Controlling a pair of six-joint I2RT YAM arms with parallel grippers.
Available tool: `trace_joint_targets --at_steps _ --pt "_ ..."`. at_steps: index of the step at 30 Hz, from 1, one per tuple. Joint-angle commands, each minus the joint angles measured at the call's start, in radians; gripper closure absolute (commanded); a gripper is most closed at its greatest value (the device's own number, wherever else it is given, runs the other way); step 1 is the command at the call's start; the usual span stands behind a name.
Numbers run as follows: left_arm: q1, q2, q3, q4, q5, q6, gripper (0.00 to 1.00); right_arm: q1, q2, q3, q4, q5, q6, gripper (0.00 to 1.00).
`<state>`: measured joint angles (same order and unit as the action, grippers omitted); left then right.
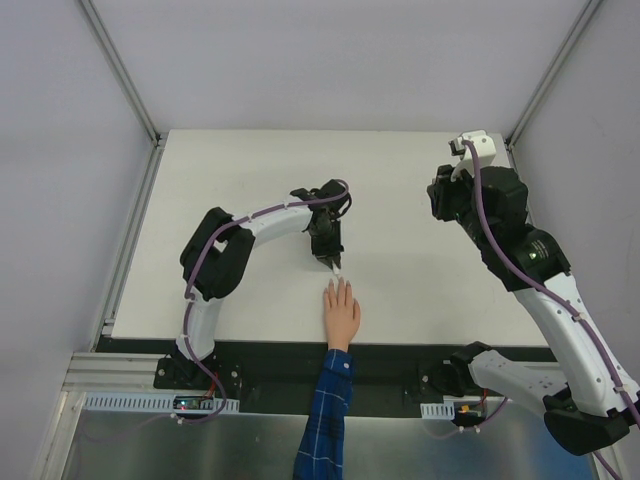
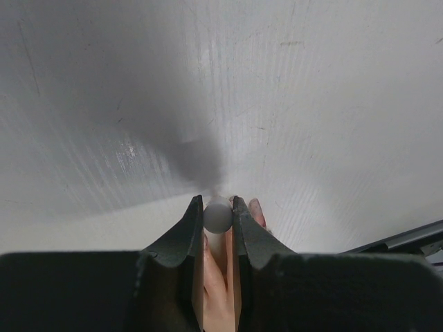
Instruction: Paint the nails
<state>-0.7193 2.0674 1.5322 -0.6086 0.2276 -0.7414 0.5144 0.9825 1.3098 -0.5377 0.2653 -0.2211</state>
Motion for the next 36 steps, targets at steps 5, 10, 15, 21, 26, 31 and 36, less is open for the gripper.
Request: trace_joint_targets --at_steps 5,10,15,21,26,31,36 --pt "-0.009 -0.072 0.005 -0.008 -0.010 0.022 1.00 0.009 -0.013 -0.007 0.022 -0.008 0.014 1.00" --pt "-0.015 -0.069 0.016 -0.008 0.001 0.027 1.00 0.007 -0.015 -0.004 0.022 -0.011 0.012 1.00" --pt "-0.026 -0.069 0.039 -0.010 -0.008 0.048 1.00 0.009 -0.016 -0.009 0.021 -0.012 0.012 1.00" --pt "-0.029 -0.076 0.046 -0.011 -0.016 0.062 1.00 0.012 -0.016 -0.009 0.024 -0.012 0.009 1.00" --pt "-0.032 -0.085 0.060 -0.036 -0.060 0.073 1.00 0.010 -0.018 -0.009 0.022 -0.012 0.008 1.00" --pt "-0.035 -0.096 0.077 -0.063 -0.083 0.073 1.00 0.012 -0.019 -0.012 0.025 -0.014 0.012 1.00" --pt "-0.043 -0.089 0.077 -0.068 -0.057 0.066 1.00 0.013 -0.022 -0.017 0.025 -0.014 0.016 1.00"
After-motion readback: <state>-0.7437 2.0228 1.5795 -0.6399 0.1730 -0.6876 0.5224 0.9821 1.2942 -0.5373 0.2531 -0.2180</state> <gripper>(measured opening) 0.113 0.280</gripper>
